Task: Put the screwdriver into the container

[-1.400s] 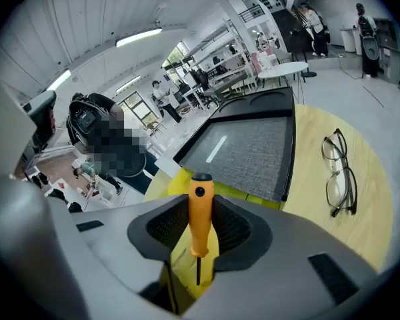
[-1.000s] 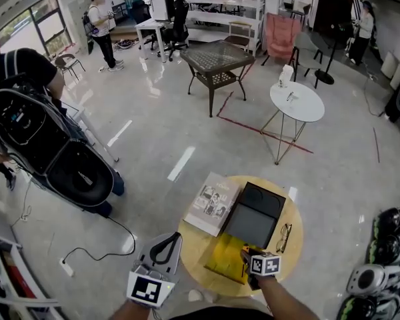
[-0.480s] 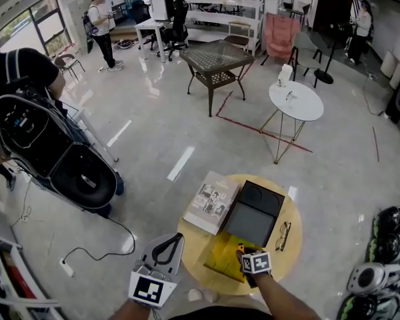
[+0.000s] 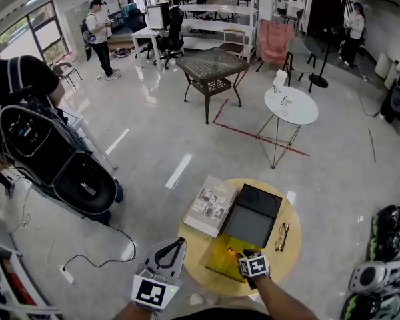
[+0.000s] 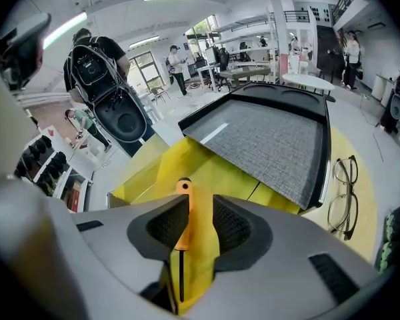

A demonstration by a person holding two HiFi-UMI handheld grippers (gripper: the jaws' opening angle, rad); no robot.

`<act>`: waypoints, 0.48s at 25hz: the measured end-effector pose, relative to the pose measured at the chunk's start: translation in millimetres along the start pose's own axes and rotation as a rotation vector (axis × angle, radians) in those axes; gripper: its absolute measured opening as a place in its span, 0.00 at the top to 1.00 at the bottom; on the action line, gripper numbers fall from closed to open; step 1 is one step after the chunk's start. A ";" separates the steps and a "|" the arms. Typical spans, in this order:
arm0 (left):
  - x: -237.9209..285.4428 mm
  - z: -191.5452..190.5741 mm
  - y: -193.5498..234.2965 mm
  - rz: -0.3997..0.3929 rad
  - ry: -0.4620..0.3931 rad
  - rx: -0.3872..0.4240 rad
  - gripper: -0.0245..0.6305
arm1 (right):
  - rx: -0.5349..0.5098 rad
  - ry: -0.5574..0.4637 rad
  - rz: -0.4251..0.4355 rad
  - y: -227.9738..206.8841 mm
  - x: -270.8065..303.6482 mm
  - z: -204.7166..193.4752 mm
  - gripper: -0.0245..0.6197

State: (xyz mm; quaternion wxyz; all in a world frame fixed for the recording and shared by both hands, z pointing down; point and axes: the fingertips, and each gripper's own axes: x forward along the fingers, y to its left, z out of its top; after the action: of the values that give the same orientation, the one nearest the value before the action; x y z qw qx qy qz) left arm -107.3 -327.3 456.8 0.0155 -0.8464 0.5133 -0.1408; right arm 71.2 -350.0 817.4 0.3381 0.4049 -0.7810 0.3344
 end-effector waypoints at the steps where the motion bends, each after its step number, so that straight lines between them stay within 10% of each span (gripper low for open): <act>1: -2.6 0.5 0.2 -0.001 -0.003 0.000 0.94 | 0.012 -0.015 0.007 1.4 -2.7 0.2 0.76; 12: -22.0 6.3 3.1 0.005 -0.041 -0.040 0.94 | 0.040 -0.276 0.029 11.0 -74.7 13.3 0.94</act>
State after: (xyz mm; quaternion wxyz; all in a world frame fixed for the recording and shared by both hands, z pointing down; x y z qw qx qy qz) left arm -117.9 -310.3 445.3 0.0095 -0.8480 0.5176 -0.1132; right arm 91.4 -325.3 747.7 0.2142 0.4424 -0.8190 0.2961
